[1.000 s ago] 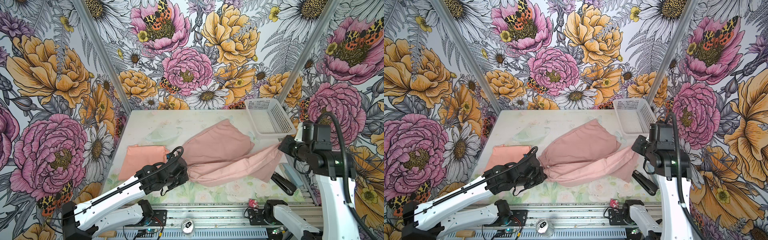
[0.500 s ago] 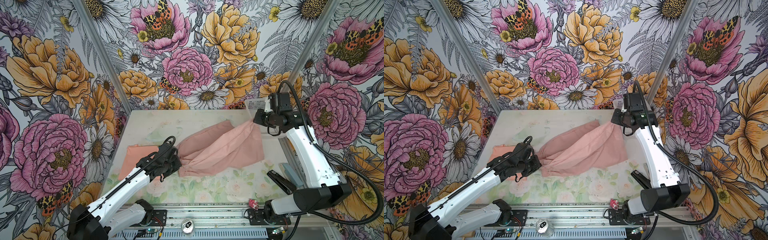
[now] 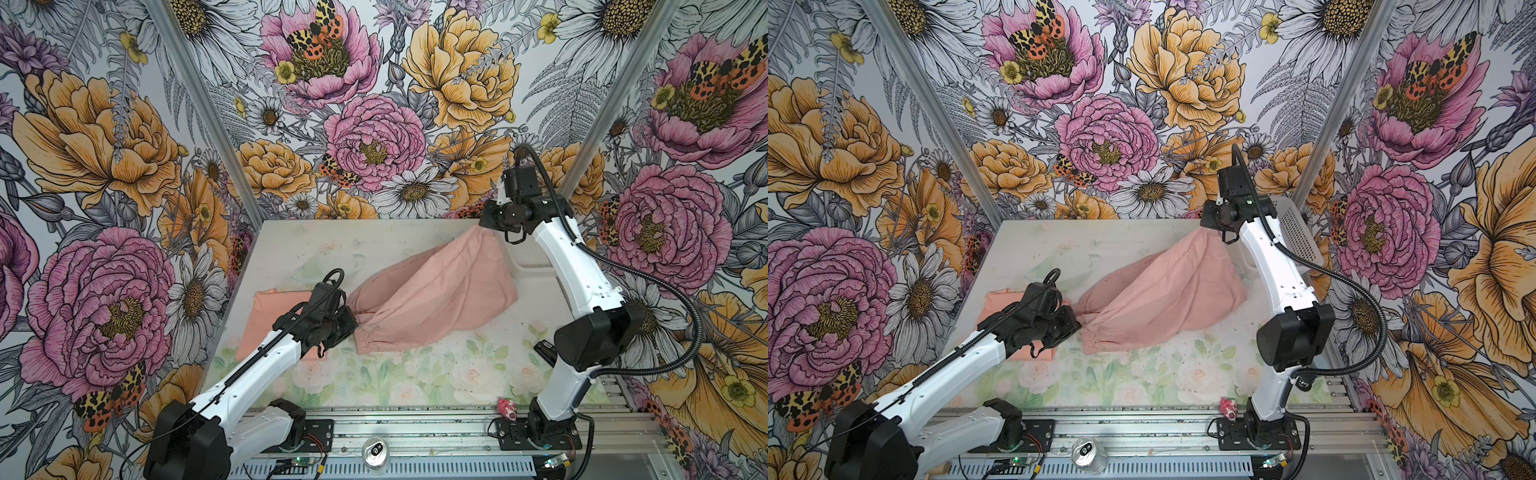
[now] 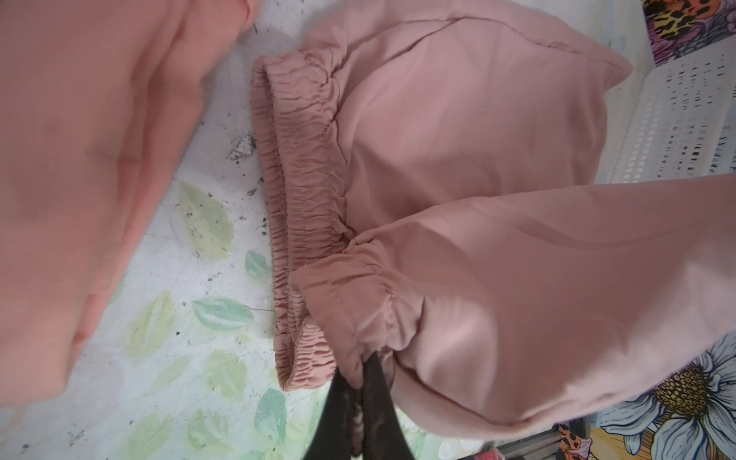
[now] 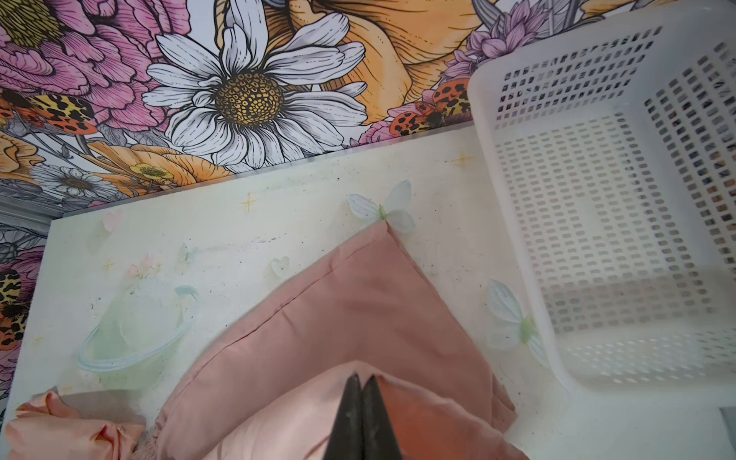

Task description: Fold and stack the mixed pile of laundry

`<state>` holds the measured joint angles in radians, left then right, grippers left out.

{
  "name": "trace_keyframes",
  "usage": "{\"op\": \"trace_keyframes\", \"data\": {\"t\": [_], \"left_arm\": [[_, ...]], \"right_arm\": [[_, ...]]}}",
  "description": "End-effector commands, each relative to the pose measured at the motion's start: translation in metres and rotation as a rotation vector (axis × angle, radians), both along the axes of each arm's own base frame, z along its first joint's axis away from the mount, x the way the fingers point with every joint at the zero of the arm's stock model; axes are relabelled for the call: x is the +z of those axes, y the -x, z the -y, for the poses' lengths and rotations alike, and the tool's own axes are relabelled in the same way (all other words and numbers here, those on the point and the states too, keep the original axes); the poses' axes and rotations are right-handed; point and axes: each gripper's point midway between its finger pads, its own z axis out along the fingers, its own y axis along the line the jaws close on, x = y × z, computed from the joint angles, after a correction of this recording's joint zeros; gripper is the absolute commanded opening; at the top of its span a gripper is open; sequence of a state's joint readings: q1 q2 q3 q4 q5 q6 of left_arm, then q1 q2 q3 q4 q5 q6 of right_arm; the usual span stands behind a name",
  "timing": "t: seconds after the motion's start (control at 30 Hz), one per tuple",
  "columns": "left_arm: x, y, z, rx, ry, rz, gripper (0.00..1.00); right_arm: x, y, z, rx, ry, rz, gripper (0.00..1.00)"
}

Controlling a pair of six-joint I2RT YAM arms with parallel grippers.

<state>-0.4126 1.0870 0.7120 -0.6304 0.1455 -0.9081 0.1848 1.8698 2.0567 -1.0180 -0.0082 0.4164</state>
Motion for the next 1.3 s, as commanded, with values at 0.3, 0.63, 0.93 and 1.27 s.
{"op": "trace_keyframes", "data": {"t": [0.3,0.63,0.93,1.27], "left_arm": [[-0.009,-0.020,-0.014,0.037,0.039,0.052,0.00],[-0.015,-0.051,-0.019,0.053,0.072,0.082,0.00],[-0.017,-0.076,-0.022,0.066,0.072,0.100,0.00],[-0.021,-0.092,-0.031,0.103,0.065,0.114,0.00]], "right_arm": [[-0.033,-0.075,-0.026,0.042,0.000,0.045,0.00],[-0.081,-0.106,-0.045,0.067,0.000,0.006,0.00],[-0.111,-0.118,-0.045,0.064,0.023,-0.021,0.00],[-0.131,-0.123,-0.043,0.058,0.035,-0.044,0.00]]}}
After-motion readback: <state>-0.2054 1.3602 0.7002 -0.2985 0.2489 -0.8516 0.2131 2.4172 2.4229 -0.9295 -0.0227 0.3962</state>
